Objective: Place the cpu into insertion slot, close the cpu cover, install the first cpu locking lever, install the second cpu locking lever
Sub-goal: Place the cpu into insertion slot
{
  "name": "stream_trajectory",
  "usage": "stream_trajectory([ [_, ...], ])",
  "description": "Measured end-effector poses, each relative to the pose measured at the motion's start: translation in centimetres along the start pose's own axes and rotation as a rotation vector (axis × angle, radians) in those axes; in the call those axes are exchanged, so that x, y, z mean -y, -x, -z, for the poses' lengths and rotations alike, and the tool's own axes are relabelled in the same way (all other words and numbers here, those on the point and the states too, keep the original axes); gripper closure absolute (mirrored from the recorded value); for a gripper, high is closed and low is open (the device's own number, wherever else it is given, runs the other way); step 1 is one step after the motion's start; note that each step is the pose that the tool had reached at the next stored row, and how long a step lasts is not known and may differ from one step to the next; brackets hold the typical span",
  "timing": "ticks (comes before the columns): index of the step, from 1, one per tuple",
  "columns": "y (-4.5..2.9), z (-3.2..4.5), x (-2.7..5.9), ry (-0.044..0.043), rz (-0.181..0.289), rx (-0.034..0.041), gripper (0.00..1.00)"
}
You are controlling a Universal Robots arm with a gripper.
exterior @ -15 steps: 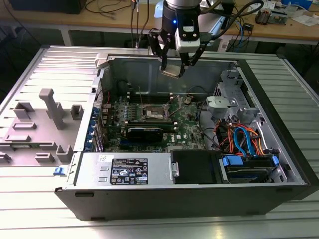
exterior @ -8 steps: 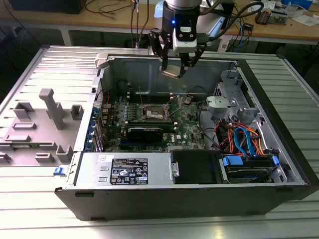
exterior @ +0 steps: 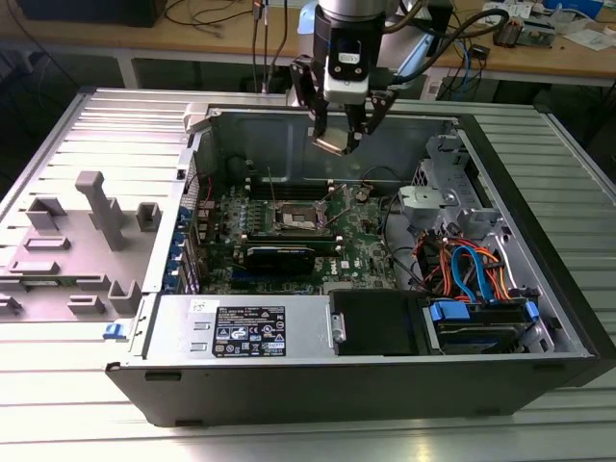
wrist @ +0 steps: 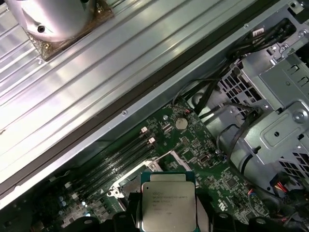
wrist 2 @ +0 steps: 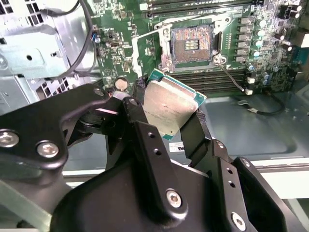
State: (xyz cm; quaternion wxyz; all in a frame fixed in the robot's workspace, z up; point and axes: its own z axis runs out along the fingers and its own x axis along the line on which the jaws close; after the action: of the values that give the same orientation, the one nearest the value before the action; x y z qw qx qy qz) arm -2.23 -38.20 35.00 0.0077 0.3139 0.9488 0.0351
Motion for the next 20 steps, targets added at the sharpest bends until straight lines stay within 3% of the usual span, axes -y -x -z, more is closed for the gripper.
stream_trajectory([
  [1,0.00,-0.01,0.00,-0.0053,-0.006,0.0043,0.46],
  [3,0.00,-0.02,0.00,-0.0255,-0.013,0.0199,0.46],
  [4,0.01,-0.02,0.00,-0.0271,-0.013,0.0212,0.46],
  [20,-0.09,-0.02,0.17,-0.0277,-0.014,0.0217,0.46],
])
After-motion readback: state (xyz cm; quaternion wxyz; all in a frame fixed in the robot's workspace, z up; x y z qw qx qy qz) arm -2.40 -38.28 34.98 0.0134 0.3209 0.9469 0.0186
